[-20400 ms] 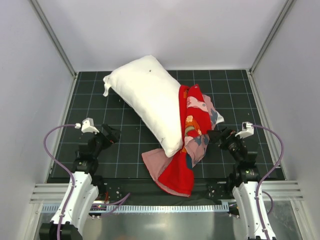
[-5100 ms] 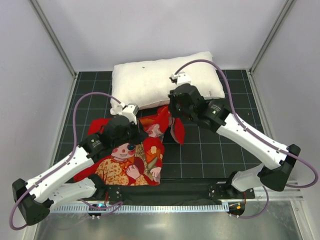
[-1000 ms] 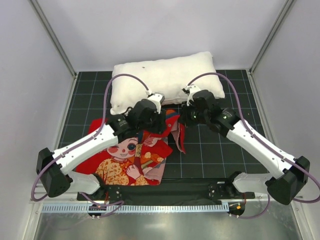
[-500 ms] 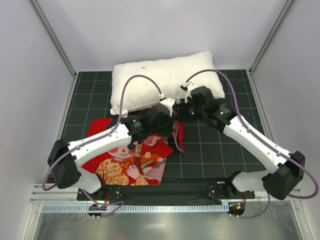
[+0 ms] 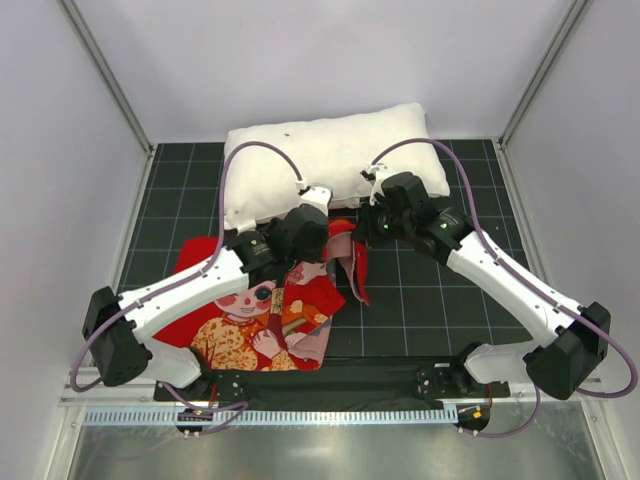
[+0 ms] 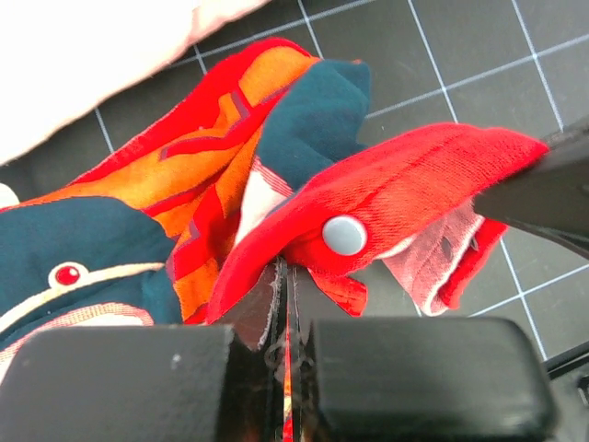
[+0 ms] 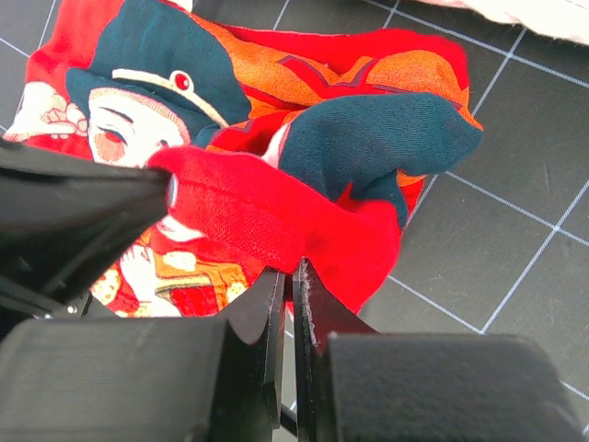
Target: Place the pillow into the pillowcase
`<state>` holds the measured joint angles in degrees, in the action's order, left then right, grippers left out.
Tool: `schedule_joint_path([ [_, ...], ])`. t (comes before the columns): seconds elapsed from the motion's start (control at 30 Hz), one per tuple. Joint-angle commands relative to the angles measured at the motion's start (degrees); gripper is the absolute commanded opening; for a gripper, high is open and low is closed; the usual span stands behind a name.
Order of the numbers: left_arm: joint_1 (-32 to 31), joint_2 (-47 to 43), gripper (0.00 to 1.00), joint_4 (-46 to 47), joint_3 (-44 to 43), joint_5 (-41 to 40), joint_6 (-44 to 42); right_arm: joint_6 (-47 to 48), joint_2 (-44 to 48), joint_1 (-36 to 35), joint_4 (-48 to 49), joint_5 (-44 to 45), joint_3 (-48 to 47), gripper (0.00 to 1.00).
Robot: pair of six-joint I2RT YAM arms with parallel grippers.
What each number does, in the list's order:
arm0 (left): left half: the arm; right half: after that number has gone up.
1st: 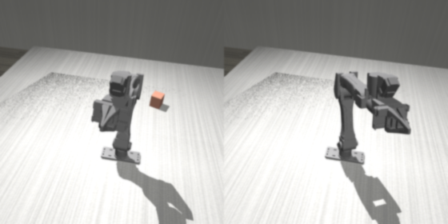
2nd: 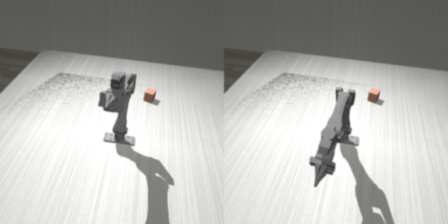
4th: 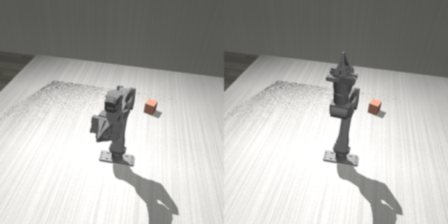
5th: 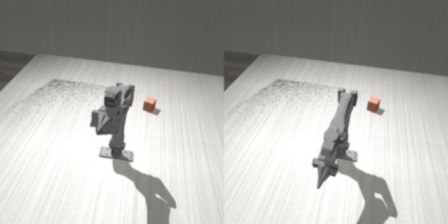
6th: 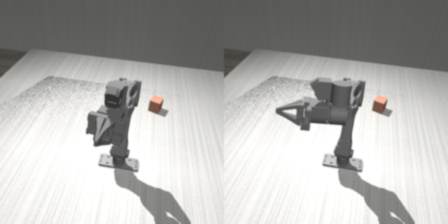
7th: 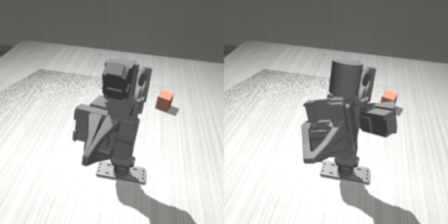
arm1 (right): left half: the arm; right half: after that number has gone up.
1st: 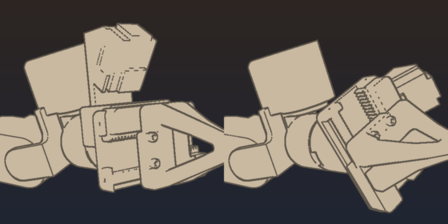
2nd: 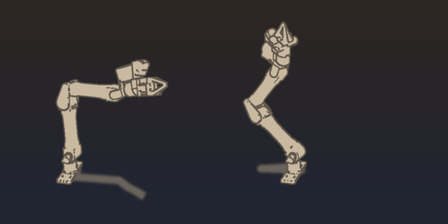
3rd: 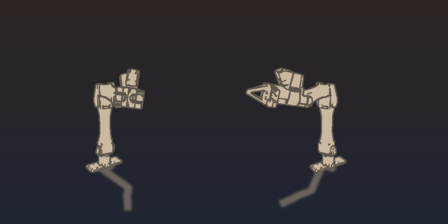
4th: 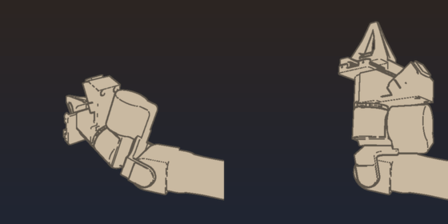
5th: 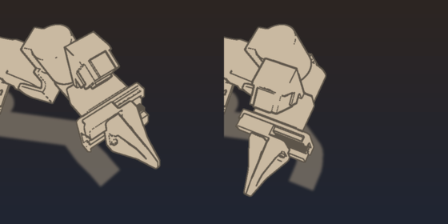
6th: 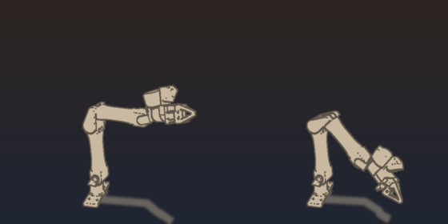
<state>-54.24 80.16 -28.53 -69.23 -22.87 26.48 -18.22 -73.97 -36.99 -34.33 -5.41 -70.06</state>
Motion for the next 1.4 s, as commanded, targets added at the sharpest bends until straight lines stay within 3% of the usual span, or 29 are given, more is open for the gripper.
schedule_joint_path([
  [0.0,2.46,-2.81,0.00,1.55,0.59,2.91,-0.64,-0.42,1.73,0.25,1.63,-0.92,-1.57,0.07],
  [0.13,5.45,-4.31,0.00,2.95,1.38,10.37,-0.90,0.90,1.55,0.43,2.24,-0.92,-0.17,0.13],
  [0.17,7.20,-4.57,0.00,3.48,1.90,16.05,-0.38,1.43,1.47,0.69,2.51,-0.40,0.45,0.18],
  [0.2,8.09,-4.75,0.00,4.01,2.26,18.89,-0.03,1.52,1.12,1.30,2.77,0.04,0.71,0.30],
  [0.27,10.71,-4.93,0.00,5.58,3.31,27.29,1.81,1.00,0.94,2.10,3.04,0.92,1.42,0.38],
  [0.3,11.43,-4.84,0.00,6.03,3.75,29.18,2.43,0.82,1.02,2.36,3.39,0.67,1.85,0.49],
  [0.5,12.40,-1.77,0.00,6.74,4.19,27.53,2.96,-5.32,5.68,2.36,13.48,-6.89,11.34,0.61],
  [0.7,12.40,2.02,0.00,7.26,3.75,27.09,2.79,-10.08,11.57,0.43,21.83,-11.72,19.87,0.61],
  [0.83,12.40,1.49,0.00,7.70,3.93,26.13,2.70,-9.56,13.16,-1.06,22.90,-13.31,18.74,0.60],
  [1.03,12.40,0.87,0.00,7.44,3.84,25.86,2.79,-11.57,7.89,-1.33,22.81,-12.08,14.70,0.59],
  [1.2,12.40,-0.44,0.00,6.47,4.02,24.46,2.26,-10.26,2.80,-1.68,22.11,-5.06,12.32,0.57],
  [1.37,12.40,-2.55,0.00,5.16,4.19,23.58,1.82,-8.60,-0.29,-1.68,23.33,-5.22,10.30,0.57],
])
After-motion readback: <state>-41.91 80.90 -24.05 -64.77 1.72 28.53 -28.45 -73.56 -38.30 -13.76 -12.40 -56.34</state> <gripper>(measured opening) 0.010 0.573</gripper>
